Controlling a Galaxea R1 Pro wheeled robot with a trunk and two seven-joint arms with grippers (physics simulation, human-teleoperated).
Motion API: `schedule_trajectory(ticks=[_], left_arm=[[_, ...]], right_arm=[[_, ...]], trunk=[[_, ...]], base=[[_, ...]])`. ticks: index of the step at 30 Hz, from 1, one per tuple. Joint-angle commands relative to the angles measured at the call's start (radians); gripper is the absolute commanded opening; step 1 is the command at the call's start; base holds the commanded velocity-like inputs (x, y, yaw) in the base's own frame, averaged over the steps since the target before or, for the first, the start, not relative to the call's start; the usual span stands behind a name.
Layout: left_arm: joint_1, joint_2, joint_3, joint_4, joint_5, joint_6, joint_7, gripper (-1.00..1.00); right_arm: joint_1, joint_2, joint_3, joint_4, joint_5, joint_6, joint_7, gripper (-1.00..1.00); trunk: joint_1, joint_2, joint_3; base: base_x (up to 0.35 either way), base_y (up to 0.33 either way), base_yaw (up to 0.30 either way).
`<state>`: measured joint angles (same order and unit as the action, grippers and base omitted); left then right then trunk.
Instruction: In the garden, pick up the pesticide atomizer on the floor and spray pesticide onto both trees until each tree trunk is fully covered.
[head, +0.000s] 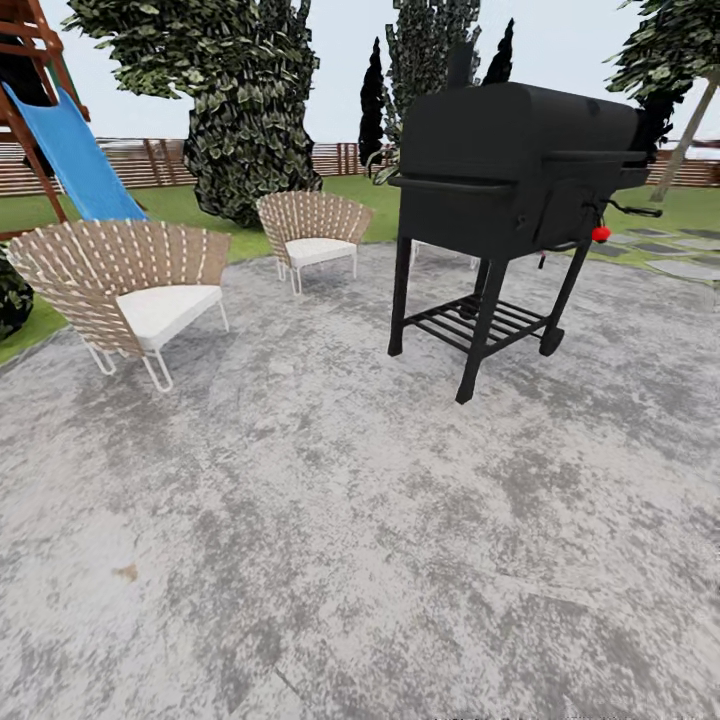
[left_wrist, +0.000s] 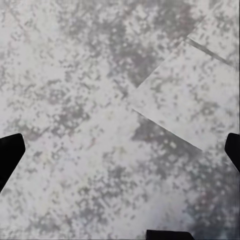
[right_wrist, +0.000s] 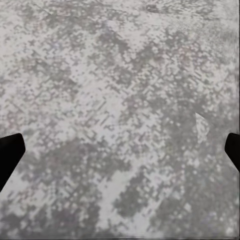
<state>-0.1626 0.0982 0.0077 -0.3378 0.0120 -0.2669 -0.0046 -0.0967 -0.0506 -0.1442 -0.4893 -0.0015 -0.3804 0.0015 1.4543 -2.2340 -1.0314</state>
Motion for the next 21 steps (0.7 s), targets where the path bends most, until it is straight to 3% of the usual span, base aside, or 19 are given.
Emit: schedule_trajectory(ticks=[1, 7, 21], left_arm=[[0.0, 0.0, 0.0, 0.0, 0.0, 0.0, 0.0, 1.0], [0.0, 0.0, 0.0, 0.0, -0.001, 0.0, 0.0, 1.0], [0.0, 0.0, 0.0, 0.0, -0.003, 0.0, 0.0, 1.0]], right_arm=[[0.0, 0.0, 0.0, 0.0, 0.0, 0.0, 0.0, 1.0], [0.0, 0.0, 0.0, 0.0, 0.0, 0.0, 0.0, 1.0], [0.0, 0.0, 0.0, 0.0, 0.0, 0.0, 0.0, 1.0]], trunk=[[0.0, 0.0, 0.0], [0.0, 0.0, 0.0], [0.0, 0.0, 0.0]], base=[[0.059, 0.0, -0.292], [0.149, -0.048, -0.292], [0.237, -0.16, -0.293]])
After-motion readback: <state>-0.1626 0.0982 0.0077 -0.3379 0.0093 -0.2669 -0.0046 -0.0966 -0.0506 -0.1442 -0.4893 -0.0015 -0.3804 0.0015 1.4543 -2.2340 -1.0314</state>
